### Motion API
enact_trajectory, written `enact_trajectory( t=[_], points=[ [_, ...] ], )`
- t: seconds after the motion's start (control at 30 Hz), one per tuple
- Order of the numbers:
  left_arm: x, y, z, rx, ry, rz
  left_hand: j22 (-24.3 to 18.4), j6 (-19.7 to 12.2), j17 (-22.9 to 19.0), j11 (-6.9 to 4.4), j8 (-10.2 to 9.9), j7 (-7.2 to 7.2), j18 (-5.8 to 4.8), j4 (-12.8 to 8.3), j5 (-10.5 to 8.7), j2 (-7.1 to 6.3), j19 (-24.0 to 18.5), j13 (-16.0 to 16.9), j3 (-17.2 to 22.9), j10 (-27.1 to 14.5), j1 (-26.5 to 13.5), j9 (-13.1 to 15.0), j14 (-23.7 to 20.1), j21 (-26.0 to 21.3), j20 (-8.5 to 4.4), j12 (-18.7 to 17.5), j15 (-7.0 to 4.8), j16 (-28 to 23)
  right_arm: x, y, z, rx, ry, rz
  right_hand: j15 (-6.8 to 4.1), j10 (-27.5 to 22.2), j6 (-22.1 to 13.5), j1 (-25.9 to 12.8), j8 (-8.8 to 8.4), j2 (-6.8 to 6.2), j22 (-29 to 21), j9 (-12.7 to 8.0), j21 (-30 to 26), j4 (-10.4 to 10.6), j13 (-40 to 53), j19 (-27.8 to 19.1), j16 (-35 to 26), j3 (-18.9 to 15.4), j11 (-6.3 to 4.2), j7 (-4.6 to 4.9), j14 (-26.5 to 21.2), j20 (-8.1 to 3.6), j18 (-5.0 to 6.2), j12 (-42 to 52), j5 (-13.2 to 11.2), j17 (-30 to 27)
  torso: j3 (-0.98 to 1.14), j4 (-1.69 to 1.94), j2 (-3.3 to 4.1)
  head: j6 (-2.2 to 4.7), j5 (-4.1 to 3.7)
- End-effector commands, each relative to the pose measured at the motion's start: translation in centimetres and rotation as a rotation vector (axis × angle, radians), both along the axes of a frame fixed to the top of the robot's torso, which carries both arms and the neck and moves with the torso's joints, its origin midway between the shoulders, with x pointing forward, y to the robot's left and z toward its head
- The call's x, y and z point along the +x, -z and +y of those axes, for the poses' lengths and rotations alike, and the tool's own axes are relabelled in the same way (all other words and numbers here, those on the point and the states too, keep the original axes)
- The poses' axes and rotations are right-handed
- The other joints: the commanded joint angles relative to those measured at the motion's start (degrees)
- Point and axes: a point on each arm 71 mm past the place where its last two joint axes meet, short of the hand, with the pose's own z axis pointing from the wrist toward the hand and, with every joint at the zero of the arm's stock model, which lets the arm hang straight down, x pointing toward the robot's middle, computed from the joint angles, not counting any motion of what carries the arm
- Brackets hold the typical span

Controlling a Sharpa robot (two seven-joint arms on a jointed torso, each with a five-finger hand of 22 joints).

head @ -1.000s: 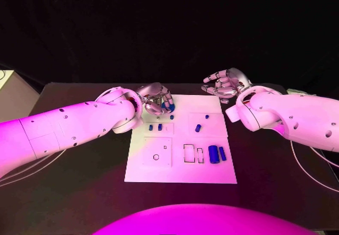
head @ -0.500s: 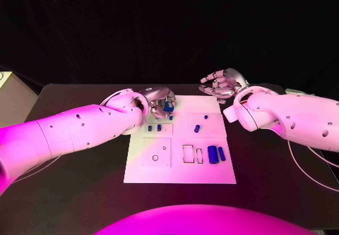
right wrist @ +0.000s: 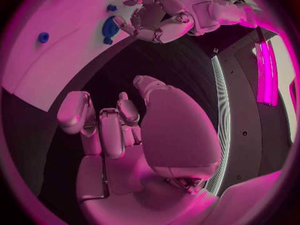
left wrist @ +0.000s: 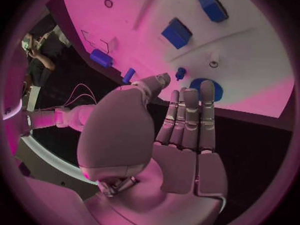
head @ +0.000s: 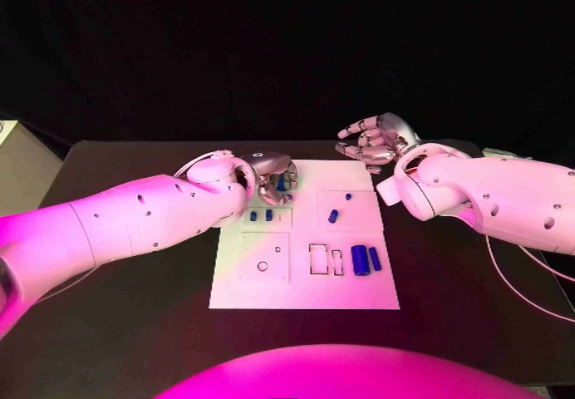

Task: Assemble the parts on the task board

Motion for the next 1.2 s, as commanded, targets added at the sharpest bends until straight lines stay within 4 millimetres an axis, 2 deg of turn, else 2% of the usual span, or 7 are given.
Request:
enact_trajectory(
  t=[0.03, 0.5, 0.93, 1.2],
  points=[
    [-0.17, 0.38, -0.24, 0.051, 0.019, 0.028, 0.2, 0.7, 0.9, -0.04, -0.4, -0.02, 0.87, -0.2, -0.23, -0.01, 0.3, -0.3, 0.4, 1.0, -0.7, -0.3, 1.0, 0.3, -0.14, -0.2, -0.1, 1.1, -0.07, -0.04, 0.26, 0.001, -0.023, -0.006, -0.35, -0.3, -0.4, -0.5, 0.28, -0.01, -0.1, 0.1, -0.4, 0.1, -0.1, -0.3, -0.3, 0.3, 0.1, 0.05, 0.8, -0.08, 1.14, -0.3, 0.2, -0.1, -0.01, 0.06, 0.01, -0.04, -0.1],
    [-0.07, 0.85, -0.46, 0.056, 0.017, 0.039, 2.0, 3.2, 2.9, -0.75, -1.2, -0.19, 0.65, -1.4, -0.29, 0.96, 1.3, -1.7, 2.7, 4.2, 0.1, -1.3, 3.3, 2.0, -0.66, -1.3, -0.73, 4.4, -0.12, -0.06, 0.31, 0.001, -0.025, -0.006, -0.35, -0.3, -0.4, -0.5, 0.28, -0.01, -0.1, 0.1, -0.4, 0.1, -0.1, -0.3, -0.3, 0.3, 0.1, 0.05, 0.8, -0.08, 1.14, -0.3, 0.2, -0.1, -0.01, -0.01, 0.0, -0.17, -0.31],
    [0.14, 1.11, -0.4, 0.053, 0.007, 0.035, 2.7, 3.9, 2.5, -0.52, -1.8, 0.02, 0.56, -2.0, -0.43, 1.52, 1.4, -2.7, 3.6, 4.6, 0.2, -1.7, 3.6, 2.7, -0.73, -2.8, -0.62, 5.3, -0.12, -0.07, 0.36, 0.001, -0.027, -0.007, -0.37, -0.2, -0.4, -0.6, 0.43, 0.05, -0.1, 0.1, -0.5, 0.0, -0.2, -0.3, -0.3, 0.6, 0.08, 0.04, 0.8, -0.11, 1.14, -0.4, 0.2, 0.0, 0.01, 0.14, -0.03, -0.32, -0.58],
    [0.11, 1.14, -0.63, 0.051, 0.014, 0.038, 3.7, 4.4, 2.9, -0.51, -1.9, 0.15, 0.38, -2.2, -0.55, 1.89, 2.1, -3.0, 3.9, 5.3, 0.2, -1.9, 4.2, 3.5, -0.67, -3.0, -0.59, 5.9, -0.11, -0.07, 0.41, 0.001, -0.028, -0.007, -0.38, -0.2, -0.4, -0.7, 0.49, 0.13, -0.1, 0.2, -0.5, 0.0, -0.2, -0.3, -0.3, 0.7, 0.07, 0.04, 0.8, -0.12, 1.13, -0.3, 0.2, 0.1, 0.02, 0.07, -0.08, -0.42, -0.55]
  ],
)
